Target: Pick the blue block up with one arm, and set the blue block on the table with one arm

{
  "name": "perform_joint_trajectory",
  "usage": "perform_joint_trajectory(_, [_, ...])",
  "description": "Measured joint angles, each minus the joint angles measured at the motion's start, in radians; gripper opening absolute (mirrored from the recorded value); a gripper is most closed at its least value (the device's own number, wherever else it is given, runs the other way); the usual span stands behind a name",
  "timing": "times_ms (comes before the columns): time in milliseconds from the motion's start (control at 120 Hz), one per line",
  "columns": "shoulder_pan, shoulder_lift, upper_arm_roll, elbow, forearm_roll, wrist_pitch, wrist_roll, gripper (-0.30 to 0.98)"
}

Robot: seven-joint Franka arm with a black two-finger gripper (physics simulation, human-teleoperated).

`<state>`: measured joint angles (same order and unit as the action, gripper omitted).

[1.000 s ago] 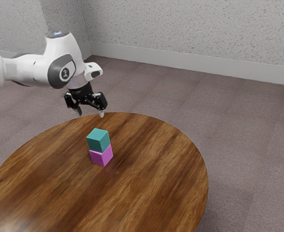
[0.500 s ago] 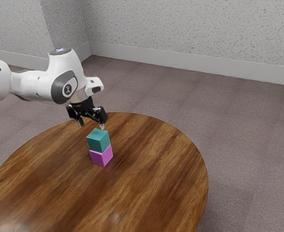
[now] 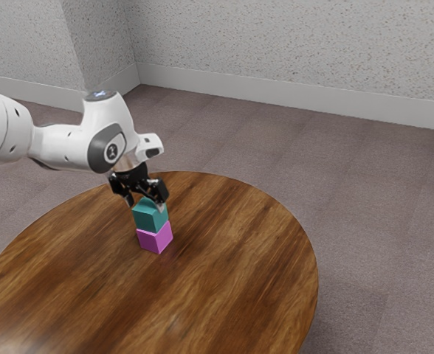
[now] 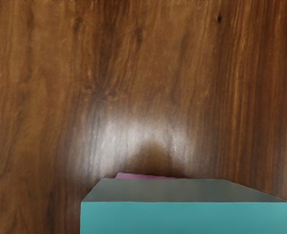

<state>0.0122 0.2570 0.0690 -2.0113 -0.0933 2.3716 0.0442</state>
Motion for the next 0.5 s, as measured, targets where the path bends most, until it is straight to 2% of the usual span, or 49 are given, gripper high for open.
perform_joint_trajectory(500, [0.0, 0.057, 0.0, 0.021, -0.023, 0.016, 0.032, 0.68])
